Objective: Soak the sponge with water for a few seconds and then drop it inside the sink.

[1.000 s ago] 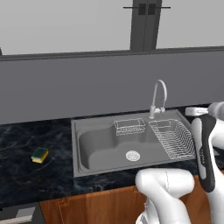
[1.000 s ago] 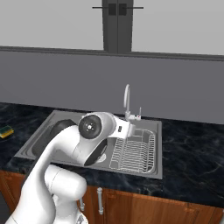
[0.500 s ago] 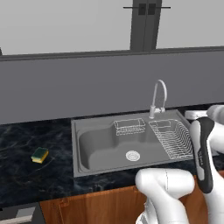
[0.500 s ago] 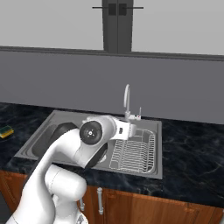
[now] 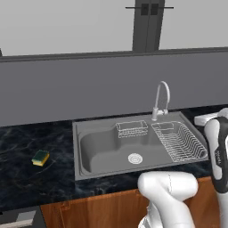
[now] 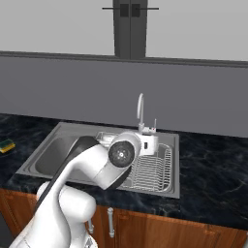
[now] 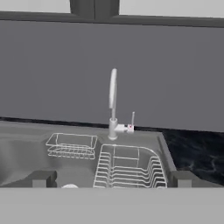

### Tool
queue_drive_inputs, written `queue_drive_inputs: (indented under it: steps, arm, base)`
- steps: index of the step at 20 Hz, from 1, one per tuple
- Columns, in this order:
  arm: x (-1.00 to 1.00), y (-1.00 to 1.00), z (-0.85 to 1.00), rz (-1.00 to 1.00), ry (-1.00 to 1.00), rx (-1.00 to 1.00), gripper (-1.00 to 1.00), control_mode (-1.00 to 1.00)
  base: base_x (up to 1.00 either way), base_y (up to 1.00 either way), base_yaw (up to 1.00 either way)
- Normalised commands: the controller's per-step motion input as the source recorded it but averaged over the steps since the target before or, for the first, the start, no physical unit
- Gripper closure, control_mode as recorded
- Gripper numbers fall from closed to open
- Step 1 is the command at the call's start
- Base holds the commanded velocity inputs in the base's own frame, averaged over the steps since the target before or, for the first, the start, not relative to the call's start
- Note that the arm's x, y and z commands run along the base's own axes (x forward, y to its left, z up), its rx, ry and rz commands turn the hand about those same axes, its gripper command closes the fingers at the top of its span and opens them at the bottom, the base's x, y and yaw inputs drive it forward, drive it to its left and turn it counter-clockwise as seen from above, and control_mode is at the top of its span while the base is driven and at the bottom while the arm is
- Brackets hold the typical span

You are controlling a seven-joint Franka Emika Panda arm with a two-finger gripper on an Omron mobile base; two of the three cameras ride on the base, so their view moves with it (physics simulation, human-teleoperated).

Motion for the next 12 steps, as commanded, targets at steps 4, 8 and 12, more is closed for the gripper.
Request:
queue_drive_inputs:
  steps: [4,8,12]
  arm:
    - [0.00,-0.01,0.00,0.16,0.00,0.00,-1.00,-1.00]
    - [0.05,0.00,0.00,0.17,0.00,0.00,-1.00,-1.00]
    - [0.29,-0.04,0.00,0.08,0.00,0.00,-1.00,-1.00]
  base:
    - [0.00,0.00,0.00]
    - [0.00,0.00,0.00]
    - [0.00,0.00,0.00]
